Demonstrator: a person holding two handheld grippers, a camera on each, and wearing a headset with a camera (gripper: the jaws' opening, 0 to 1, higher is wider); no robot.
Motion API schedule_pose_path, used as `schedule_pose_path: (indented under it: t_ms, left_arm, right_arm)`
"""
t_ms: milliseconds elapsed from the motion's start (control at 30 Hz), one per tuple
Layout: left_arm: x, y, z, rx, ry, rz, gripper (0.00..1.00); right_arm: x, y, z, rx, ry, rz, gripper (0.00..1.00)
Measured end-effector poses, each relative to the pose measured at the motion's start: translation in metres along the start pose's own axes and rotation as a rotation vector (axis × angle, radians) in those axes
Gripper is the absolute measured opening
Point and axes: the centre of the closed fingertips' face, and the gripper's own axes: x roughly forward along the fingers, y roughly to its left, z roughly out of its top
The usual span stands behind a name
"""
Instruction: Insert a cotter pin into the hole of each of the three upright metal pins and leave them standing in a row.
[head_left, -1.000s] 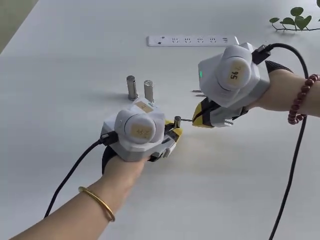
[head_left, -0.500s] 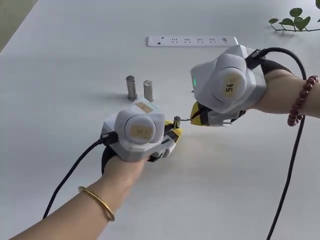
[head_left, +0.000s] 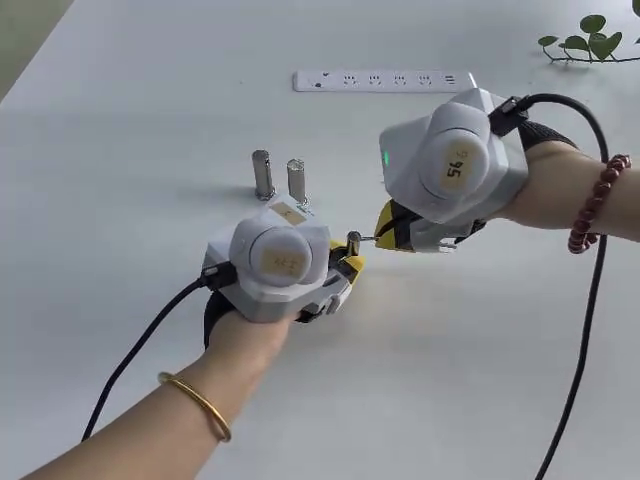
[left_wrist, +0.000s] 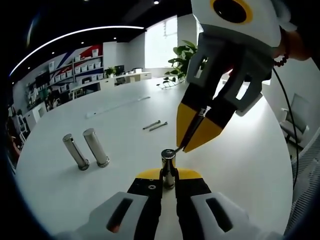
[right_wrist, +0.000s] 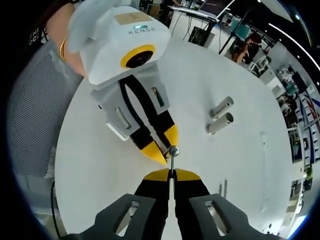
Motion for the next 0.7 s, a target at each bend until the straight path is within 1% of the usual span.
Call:
schedule_pose_path:
  t_ms: [267, 367, 500, 567, 600, 667, 700]
  left_arm:
    - [0.000, 0.000, -0.001, 0.003, 0.000, 0.000, 0.07]
    - [0.000, 0.000, -0.001, 0.006, 0.000, 0.001, 0.07]
    - [0.000, 0.000, -0.001, 0.007, -0.001, 0.003, 0.07]
    - [0.001, 0.000, 0.000, 0.006, -0.001, 0.003, 0.07]
    - [0.001, 0.000, 0.000, 0.010, -0.001, 0.002, 0.07]
    - [0.001, 0.000, 0.000, 0.009, -0.001, 0.002, 0.07]
    - [0.001, 0.000, 0.000, 0.007, -0.002, 0.002, 0.07]
  right_arm:
    - [0.003, 0.000, 0.004, -0.002, -0.014, 0.004, 0.00]
    - [0.005, 0.000, 0.006, 0.013, -0.037, 0.006, 0.00]
    - [0.006, -0.001, 0.009, 0.028, -0.065, -0.002, 0.00]
    - [0.005, 0.000, 0.010, 0.041, -0.078, -0.002, 0.00]
    - [0.003, 0.000, 0.011, 0.058, -0.090, 0.002, 0.00]
    - [0.003, -0.002, 0.012, 0.058, -0.105, -0.002, 0.00]
    - [0.000, -0.003, 0.013, 0.058, -0.106, -0.004, 0.00]
